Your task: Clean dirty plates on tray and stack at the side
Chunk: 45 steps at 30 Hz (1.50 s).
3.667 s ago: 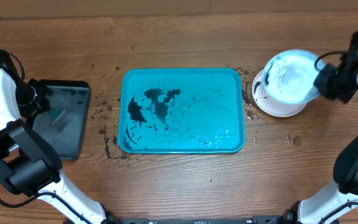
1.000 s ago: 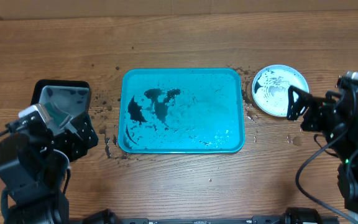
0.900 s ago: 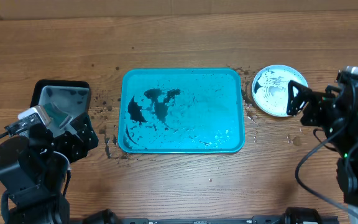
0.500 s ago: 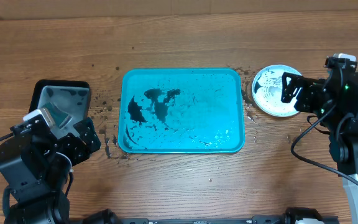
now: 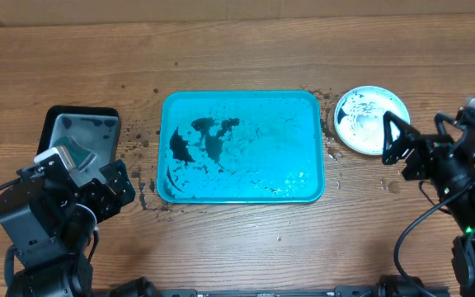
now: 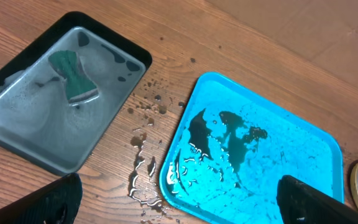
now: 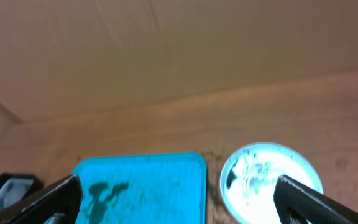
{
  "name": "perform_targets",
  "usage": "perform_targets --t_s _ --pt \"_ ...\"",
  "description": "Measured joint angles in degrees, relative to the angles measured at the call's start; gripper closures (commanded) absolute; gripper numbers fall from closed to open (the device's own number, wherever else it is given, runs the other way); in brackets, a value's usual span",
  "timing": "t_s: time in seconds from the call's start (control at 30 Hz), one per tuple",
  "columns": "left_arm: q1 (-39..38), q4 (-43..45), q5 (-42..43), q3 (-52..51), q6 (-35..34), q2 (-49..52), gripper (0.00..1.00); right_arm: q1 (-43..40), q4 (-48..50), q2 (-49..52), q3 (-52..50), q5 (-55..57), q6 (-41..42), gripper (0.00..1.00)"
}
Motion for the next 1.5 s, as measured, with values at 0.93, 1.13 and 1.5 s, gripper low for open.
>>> perform_targets --t_s 0.93,1.13,1.5 --pt "0.0 -0.1 0.0 -0.1 0.0 0.1 0.0 1.0 1.9 -4.3 -11.9 -1.0 0.2 0.0" --pt "0.0 -0.2 0.0 -0.2 0.0 0.2 0.0 1.0 21.5 -14.1 -32.1 -1.1 1.0 0.0" --pt "0.0 -0.2 0.0 -0.3 0.0 0.2 0.0 2.6 43.1 -32.5 -56.3 -1.8 2.8 0.0"
